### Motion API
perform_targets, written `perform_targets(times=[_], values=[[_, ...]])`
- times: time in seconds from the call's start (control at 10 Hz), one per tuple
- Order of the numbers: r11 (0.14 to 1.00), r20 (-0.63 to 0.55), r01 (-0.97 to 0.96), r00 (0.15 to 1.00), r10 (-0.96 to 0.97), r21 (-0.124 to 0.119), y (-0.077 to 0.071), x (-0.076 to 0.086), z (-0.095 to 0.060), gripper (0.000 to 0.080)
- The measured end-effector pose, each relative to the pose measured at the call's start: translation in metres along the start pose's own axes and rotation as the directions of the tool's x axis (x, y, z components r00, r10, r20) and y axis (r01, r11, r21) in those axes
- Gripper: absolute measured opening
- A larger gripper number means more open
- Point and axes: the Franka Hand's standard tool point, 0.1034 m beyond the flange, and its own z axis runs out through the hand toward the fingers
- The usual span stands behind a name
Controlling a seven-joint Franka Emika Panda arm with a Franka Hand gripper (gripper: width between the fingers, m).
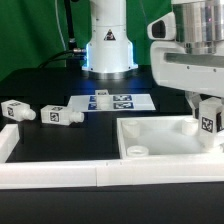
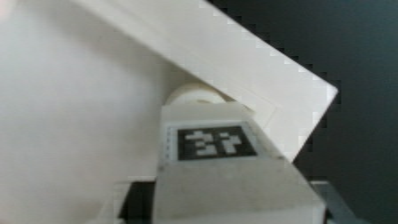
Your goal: Assemble one leg
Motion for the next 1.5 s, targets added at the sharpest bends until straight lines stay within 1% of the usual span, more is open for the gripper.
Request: perform_targets(times=[0.1,0.2,0.3,0.4,0.5,0.6,0.7,0.8,0.9,1.2,1.3,1.4,1.5], values=[[0.992,-0.002,-0.125,0.992,0.125,0.000,0.000,-0.004,0.001,0.0289],[0.982,-0.004,-0.190,0.982,0.190,0.004,-0.001,-0.008,0.002,0.0289],[0.974,-0.008,-0.226,0.974,0.226,0.008,-0.001,-0.008,0.002,0.0289],[0.978,-0.009,-0.208,0.978,0.208,0.008,-0.001,-0.007,0.002,0.0289],[0.992,-0.011,-0.127,0.992,0.127,0.008,-0.001,-0.007,0.002,0.0380],[1.000,-0.013,-0.003,1.000,0.003,0.008,-0.002,-0.006,0.002,0.0532],[0.981,-0.019,0.196,0.980,-0.196,0.014,-0.003,0.000,-0.001,0.0622],[0.927,-0.029,0.376,0.926,-0.375,0.008,-0.004,0.001,-0.006,0.0622],[0.888,-0.038,0.459,0.888,-0.459,0.001,-0.005,-0.003,-0.009,0.0641],[0.798,-0.036,0.603,0.797,-0.602,-0.009,-0.004,0.001,-0.007,0.0649],[0.661,-0.039,0.750,0.660,-0.750,-0.033,-0.003,0.005,-0.007,0.0649],[0.543,-0.044,0.838,0.541,-0.840,-0.057,-0.005,0.010,-0.010,0.0649],[0.534,-0.054,0.843,0.532,-0.845,-0.055,-0.006,0.011,-0.010,0.0649]])
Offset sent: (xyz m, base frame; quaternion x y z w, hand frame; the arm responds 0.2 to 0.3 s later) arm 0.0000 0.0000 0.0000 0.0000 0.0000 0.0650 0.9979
